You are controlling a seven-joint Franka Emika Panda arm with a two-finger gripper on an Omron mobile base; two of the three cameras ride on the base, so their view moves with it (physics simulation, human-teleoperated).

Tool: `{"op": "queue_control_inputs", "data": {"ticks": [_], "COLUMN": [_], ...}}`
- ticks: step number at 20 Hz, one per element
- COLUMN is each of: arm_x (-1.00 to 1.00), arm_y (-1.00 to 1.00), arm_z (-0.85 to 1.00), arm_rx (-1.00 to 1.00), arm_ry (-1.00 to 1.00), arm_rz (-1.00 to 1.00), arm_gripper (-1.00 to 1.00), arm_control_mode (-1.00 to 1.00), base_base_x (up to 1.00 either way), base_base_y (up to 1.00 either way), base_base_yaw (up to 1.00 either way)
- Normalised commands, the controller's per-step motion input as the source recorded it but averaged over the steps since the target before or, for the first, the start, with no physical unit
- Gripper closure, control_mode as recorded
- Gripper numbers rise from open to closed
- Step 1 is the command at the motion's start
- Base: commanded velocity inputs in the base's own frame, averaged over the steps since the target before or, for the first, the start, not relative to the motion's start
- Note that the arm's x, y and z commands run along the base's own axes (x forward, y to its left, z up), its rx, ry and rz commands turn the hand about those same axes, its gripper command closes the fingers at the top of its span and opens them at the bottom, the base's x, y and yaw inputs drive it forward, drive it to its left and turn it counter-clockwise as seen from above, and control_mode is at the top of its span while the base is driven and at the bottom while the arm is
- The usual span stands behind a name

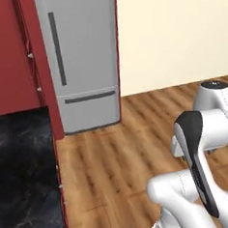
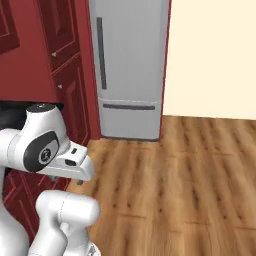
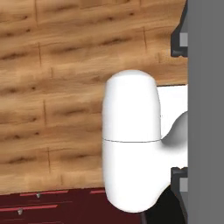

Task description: Retrieve the chicken drumstick from the fridge and place it on the saucepan with marinade on the stove.

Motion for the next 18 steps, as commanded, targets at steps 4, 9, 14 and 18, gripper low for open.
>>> {"op": "queue_control_inputs", "data": {"ticks": [4,9,14,18], "arm_x": [0.0,0.0,0.0,0.0], "arm_y": [0.0,0.0,0.0,0.0], "arm_z": [0.0,0.0,0.0,0.0], "arm_rx": [0.0,0.0,0.0,0.0], "arm_ry": [0.0,0.0,0.0,0.0], "arm_rz": [0.0,0.0,0.0,0.0], "arm_gripper": [-1.0,-1.0,-1.0,-1.0], "arm_control_mode": [1.0,1.0,1.0,1.0], "base_base_x": [0.73,1.0,1.0,1.0], "base_base_y": [0.03,0.01,0.12,0.24], "base_base_yaw": [-0.4,0.05,0.26,0.41]}}
